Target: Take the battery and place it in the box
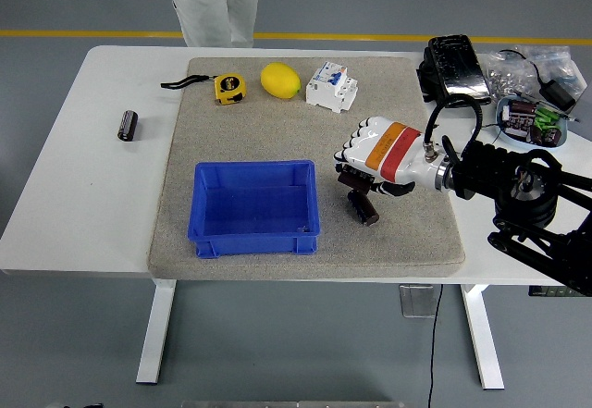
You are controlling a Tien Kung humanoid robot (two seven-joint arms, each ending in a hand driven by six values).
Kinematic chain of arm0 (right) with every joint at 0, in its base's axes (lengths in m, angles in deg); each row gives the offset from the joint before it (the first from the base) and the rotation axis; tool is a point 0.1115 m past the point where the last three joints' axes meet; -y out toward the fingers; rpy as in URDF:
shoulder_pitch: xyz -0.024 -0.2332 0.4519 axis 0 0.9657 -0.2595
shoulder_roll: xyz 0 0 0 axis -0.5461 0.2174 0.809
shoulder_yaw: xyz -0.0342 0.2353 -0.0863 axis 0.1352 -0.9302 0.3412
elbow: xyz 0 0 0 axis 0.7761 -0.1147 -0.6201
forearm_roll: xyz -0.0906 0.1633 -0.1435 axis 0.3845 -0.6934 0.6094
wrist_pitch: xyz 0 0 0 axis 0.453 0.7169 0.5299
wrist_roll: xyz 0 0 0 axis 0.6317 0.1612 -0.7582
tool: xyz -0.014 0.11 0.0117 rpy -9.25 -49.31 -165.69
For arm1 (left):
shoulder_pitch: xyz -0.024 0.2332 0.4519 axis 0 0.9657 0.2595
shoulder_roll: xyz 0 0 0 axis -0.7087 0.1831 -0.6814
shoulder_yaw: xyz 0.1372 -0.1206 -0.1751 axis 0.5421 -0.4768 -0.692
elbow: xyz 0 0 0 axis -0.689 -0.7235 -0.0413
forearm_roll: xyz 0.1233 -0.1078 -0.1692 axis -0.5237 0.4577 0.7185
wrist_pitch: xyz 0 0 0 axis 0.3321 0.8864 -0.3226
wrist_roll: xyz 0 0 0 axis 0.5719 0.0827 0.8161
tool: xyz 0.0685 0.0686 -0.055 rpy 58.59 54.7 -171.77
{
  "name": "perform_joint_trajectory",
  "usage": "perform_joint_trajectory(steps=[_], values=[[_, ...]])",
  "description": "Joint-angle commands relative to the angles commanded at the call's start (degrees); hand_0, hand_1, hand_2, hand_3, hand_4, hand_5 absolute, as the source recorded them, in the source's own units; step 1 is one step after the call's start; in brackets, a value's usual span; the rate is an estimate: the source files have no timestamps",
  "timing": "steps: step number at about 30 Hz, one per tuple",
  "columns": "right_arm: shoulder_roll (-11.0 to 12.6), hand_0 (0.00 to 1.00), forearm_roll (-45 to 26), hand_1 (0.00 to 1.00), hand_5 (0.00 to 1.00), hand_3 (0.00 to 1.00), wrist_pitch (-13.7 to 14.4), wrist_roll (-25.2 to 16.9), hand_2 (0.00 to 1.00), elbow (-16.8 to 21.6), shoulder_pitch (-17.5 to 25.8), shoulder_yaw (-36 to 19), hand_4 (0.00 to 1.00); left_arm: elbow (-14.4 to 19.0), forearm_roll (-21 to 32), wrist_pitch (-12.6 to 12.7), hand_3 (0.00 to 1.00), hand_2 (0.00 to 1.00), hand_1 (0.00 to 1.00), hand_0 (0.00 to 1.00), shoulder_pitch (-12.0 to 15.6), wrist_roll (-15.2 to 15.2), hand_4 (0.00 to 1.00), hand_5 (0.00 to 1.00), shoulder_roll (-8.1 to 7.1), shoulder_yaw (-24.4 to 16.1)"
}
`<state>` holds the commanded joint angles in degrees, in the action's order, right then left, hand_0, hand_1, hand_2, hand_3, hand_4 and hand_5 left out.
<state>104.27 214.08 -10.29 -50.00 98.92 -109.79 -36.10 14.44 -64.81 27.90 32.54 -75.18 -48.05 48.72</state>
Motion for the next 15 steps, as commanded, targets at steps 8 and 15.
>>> perform_joint_trajectory(steps=[8, 15], values=[[-4.42, 0.598, -2.58, 0.541, 0.117, 0.529, 0.73, 1.82, 0.566, 4.27, -2.37, 1.5, 0.722, -0.08, 0.0, 0.11, 0.665, 0.798, 0.738, 0.743, 0.43, -0.04, 0.663, 0.551, 0.2, -0.22], [-9.54, 0.624, -2.95, 0.609, 0.213, 0.733, 0.76, 3.12, 0.689, 2.59, -4.72, 5.67, 0.879, 0.03, -0.18, 0.01, 0.664, 0.795, 0.738, 0.743, 0.55, -0.07, 0.663, 0.551, 0.13, -0.3]])
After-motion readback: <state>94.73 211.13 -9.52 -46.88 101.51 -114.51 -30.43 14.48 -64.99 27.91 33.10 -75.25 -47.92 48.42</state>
